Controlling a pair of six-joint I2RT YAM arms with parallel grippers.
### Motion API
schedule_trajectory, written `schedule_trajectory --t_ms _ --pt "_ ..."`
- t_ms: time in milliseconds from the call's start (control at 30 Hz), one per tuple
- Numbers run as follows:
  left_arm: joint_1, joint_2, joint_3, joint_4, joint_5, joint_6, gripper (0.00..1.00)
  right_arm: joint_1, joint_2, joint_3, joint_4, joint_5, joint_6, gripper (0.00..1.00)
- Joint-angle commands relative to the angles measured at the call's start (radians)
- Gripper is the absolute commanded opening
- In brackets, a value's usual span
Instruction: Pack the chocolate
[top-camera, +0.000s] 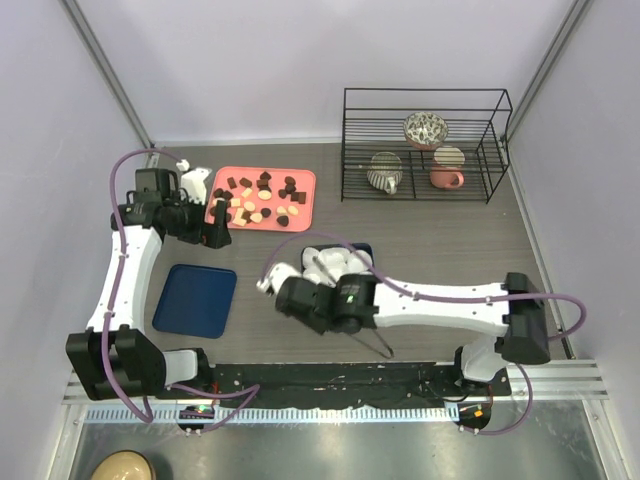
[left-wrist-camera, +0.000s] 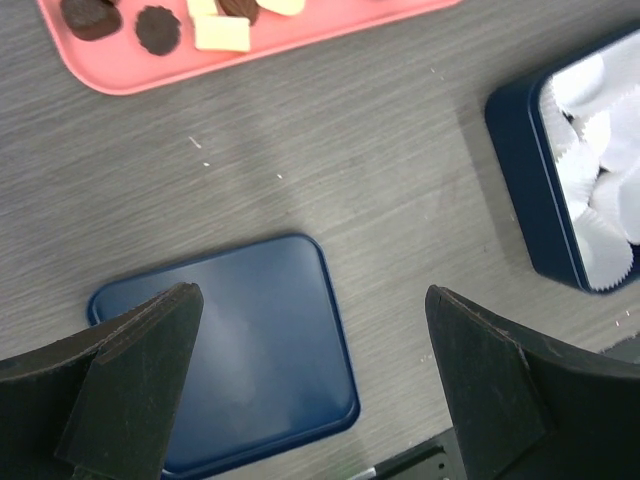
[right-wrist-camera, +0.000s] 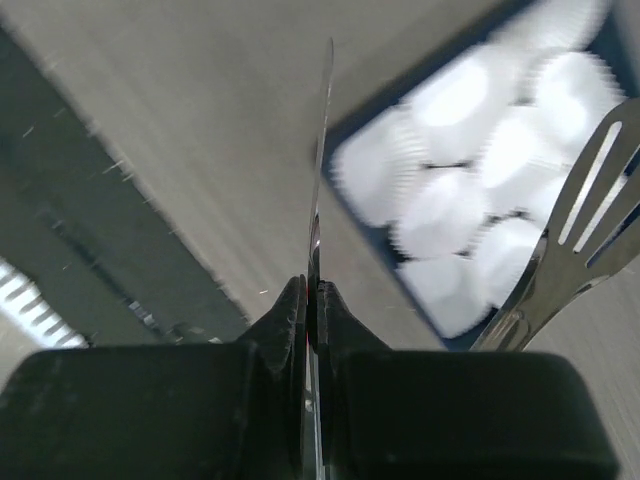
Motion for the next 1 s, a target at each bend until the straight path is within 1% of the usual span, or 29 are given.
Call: schedule_trajectory --t_ms 0,33,67,100,133,167,233,267,300,400,433,633,700,767,800,833,900,967 --pt "0.006 0.006 0.062 -0.108 0.13 0.096 1.0 0.066 0.058 0.028 0.029 -0.121 -0.034 0.01" --pt "0.006 0.012 0.069 -0.181 0.162 0.174 1.0 0.066 0.075 0.036 0.05 -0.135 -0.051 0.01" --pt "0.006 0.018 0.092 -0.229 0.242 0.216 1.0 0.066 0.083 0.045 0.058 -0.147 -0.089 0.01" --pt "0.005 0.021 0.103 -0.27 0.27 0.257 1.0 0.066 0.09 0.056 0.06 -0.164 -0.112 0.01" --pt "0.006 0.029 0.114 -0.345 0.307 0.292 1.0 0.066 0.098 0.082 0.061 -0.176 -0.133 0.01" --pt "0.006 0.03 0.132 -0.379 0.333 0.366 1.0 0.068 0.098 0.093 0.061 -0.188 -0.181 0.01" --pt "0.005 0.023 0.148 -0.457 0.406 0.423 1.0 0.066 0.077 0.108 0.07 -0.262 -0.229 0.01" --pt "0.005 0.02 0.155 -0.476 0.428 0.47 1.0 0.066 0.062 0.101 0.081 -0.306 -0.294 0.01" --pt "0.0 0.012 0.157 -0.488 0.469 0.489 1.0 0.066 0.04 0.087 0.096 -0.402 -0.324 0.01" --pt "-0.064 0.001 0.168 -0.548 0.494 0.556 1.0 0.066 -0.05 0.027 0.172 -0.471 -0.396 0.01" --pt "-0.117 -0.002 0.171 -0.559 0.494 0.56 1.0 0.065 -0.063 0.016 0.185 -0.484 -0.408 0.01" --pt "-0.257 -0.031 0.123 -0.51 0.491 0.566 1.0 0.063 -0.083 0.051 0.164 -0.494 -0.454 0.01" --pt "-0.279 -0.028 0.122 -0.51 0.489 0.566 1.0 0.061 -0.071 0.058 0.156 -0.506 -0.456 0.01" --pt "-0.297 -0.017 0.141 -0.553 0.518 0.627 0.95 0.063 -0.063 0.059 0.147 -0.512 -0.46 0.01" --pt "-0.297 -0.005 0.151 -0.624 0.531 0.673 0.94 0.061 -0.058 0.059 0.144 -0.514 -0.46 0.01" --pt "-0.297 0.001 0.17 -0.657 0.543 0.732 0.9 0.063 -0.057 0.061 0.138 -0.514 -0.463 0.01" --pt "-0.297 0.009 0.181 -0.729 0.558 0.783 0.88 0.061 -0.058 0.062 0.135 -0.506 -0.47 0.01" --pt "-0.299 0.012 0.177 -0.751 0.563 0.823 0.88 0.06 -0.063 0.065 0.13 -0.495 -0.48 0.01"
